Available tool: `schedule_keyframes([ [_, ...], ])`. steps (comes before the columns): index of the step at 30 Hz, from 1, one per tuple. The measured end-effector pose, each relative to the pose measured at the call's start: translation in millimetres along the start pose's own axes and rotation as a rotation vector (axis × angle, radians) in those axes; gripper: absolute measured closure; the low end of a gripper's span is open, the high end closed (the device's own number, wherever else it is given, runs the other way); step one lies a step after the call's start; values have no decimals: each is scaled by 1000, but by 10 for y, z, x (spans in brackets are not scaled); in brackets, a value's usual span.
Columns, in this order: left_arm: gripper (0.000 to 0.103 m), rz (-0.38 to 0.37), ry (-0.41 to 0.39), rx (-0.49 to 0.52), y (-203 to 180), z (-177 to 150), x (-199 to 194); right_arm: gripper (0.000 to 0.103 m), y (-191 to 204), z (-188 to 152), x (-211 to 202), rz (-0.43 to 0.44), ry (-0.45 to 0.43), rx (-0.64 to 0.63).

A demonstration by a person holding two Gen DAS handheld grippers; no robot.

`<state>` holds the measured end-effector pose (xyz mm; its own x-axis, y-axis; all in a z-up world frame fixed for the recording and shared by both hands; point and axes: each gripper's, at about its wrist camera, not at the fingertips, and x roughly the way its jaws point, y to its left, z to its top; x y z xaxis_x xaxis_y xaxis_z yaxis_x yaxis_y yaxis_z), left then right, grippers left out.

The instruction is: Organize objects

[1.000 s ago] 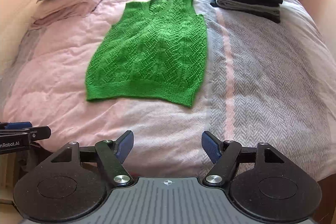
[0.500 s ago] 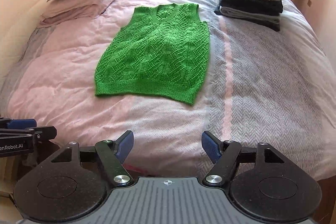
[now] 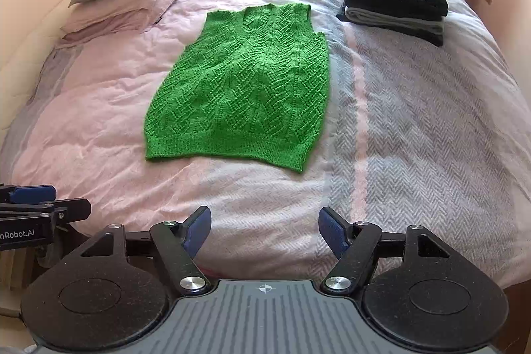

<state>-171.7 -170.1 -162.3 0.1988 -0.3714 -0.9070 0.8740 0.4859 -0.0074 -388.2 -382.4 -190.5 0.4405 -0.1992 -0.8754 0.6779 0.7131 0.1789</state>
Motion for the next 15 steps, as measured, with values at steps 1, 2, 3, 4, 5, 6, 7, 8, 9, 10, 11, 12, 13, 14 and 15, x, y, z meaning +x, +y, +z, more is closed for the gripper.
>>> schedule_keyframes([
  [1,43,-2,4,5,10,41,33,34,-6,37,33,-2,4,6],
  [2,43,-6,8,12,25,96,81,34,-16,81,74,-4,10,12],
  [3,43,-8,12,15,37,144,120,34,-21,128,121,-7,15,19],
  [4,42,-13,19,18,54,219,185,34,-26,179,173,-9,21,26],
  [5,42,-17,25,20,75,287,246,34,-29,239,230,-13,27,32],
  [6,42,-22,34,22,98,360,311,34,-31,303,293,-17,34,39],
  [7,42,-25,43,26,121,444,378,34,-34,370,354,-21,40,45],
  [8,42,-30,48,31,149,527,441,34,-34,442,416,-24,45,51],
  [9,42,-35,53,38,188,618,506,34,-35,517,473,-27,50,56],
  [10,42,-40,56,43,217,696,560,34,-27,596,542,-29,55,62],
  [11,42,-46,61,51,264,803,635,34,-25,676,600,-34,59,69],
  [12,42,-50,66,59,306,902,701,34,-28,753,652,-40,62,75],
  [13,42,-52,70,67,339,982,753,34,-29,839,709,-48,64,85],
  [14,42,-52,75,77,391,1088,820,34,-34,914,758,-54,67,94],
  [15,42,-53,78,84,435,1180,878,34,-35,990,809,-59,70,104],
])
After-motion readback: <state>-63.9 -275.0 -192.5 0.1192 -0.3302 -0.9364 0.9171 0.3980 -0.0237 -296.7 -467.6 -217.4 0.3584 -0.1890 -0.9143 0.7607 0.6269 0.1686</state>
